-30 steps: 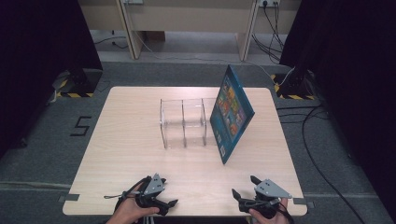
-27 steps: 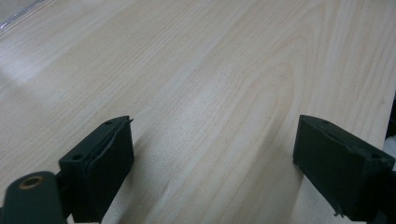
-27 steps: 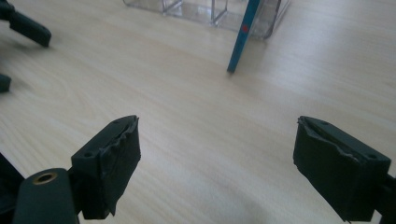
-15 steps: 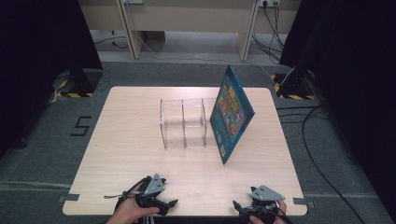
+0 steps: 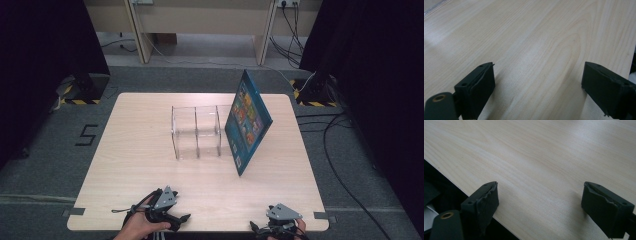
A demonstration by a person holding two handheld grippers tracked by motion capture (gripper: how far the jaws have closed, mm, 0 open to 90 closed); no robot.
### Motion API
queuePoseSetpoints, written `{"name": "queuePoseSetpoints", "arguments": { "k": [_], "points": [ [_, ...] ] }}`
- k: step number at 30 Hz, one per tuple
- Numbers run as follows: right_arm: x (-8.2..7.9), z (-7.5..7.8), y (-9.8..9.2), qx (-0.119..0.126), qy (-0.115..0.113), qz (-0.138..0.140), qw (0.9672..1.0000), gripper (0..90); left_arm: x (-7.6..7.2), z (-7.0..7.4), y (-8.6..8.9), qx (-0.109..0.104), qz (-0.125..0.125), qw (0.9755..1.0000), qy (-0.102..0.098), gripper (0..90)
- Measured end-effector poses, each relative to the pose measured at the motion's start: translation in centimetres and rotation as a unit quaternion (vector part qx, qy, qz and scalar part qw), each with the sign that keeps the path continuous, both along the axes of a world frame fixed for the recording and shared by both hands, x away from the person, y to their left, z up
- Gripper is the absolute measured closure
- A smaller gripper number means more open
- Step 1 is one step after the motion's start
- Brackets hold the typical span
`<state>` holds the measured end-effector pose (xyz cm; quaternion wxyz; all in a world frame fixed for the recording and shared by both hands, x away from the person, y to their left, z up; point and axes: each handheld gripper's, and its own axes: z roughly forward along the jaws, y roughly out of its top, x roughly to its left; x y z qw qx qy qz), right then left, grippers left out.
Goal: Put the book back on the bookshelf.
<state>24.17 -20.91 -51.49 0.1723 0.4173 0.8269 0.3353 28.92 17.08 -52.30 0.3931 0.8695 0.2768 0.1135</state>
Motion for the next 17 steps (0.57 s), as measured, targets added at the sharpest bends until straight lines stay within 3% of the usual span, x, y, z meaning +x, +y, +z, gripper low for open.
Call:
{"name": "queuePoseSetpoints", "arguments": {
  "k": [15,17],
  "points": [
    [-0.06,-0.18,-0.23,0.009,-0.006,0.005,0.9999,15.1,0.0,-0.02,-0.03,0.0,-0.001,1.0,-0.001,10.0],
    [-0.09,-0.69,-0.37,0.026,-0.028,0.006,0.9993,15.2,0.0,-0.03,-0.03,0.0,-0.001,1.0,-0.001,9.8]
  ]
}}
